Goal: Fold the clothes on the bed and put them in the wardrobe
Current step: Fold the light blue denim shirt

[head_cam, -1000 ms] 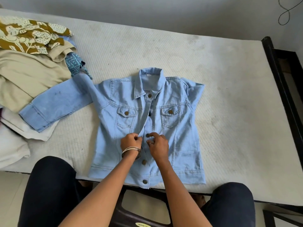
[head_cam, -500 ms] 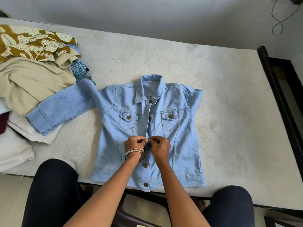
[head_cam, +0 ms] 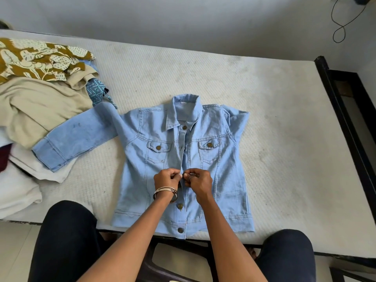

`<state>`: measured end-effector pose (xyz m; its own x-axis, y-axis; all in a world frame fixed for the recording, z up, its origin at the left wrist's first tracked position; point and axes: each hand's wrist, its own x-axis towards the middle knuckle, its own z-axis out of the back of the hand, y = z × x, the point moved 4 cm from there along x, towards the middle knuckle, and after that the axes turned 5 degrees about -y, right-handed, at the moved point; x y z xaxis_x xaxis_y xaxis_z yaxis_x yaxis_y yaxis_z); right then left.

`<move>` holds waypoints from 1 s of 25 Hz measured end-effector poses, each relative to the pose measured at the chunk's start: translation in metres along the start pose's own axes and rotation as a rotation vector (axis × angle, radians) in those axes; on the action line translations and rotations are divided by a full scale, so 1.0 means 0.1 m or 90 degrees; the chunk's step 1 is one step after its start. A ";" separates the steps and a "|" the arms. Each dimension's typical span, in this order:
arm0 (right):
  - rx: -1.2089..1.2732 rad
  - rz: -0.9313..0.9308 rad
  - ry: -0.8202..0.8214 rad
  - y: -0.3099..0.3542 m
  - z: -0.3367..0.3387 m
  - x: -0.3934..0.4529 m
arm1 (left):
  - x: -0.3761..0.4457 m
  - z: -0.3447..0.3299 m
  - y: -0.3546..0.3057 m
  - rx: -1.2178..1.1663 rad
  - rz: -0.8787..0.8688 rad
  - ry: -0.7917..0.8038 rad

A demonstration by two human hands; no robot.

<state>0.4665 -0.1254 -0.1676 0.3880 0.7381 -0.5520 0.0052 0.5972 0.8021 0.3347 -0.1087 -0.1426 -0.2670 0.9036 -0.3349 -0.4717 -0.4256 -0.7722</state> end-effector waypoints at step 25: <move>-0.293 0.224 0.060 0.23 -0.01 0.06 | 0.19 -0.07 -0.02 -0.213 0.366 0.165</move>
<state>0.4684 -0.1069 -0.1533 0.2094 0.9289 -0.3054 -0.5186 0.3703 0.7707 0.3361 -0.0899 -0.1508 -0.1687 0.5406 -0.8242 -0.0217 -0.8380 -0.5453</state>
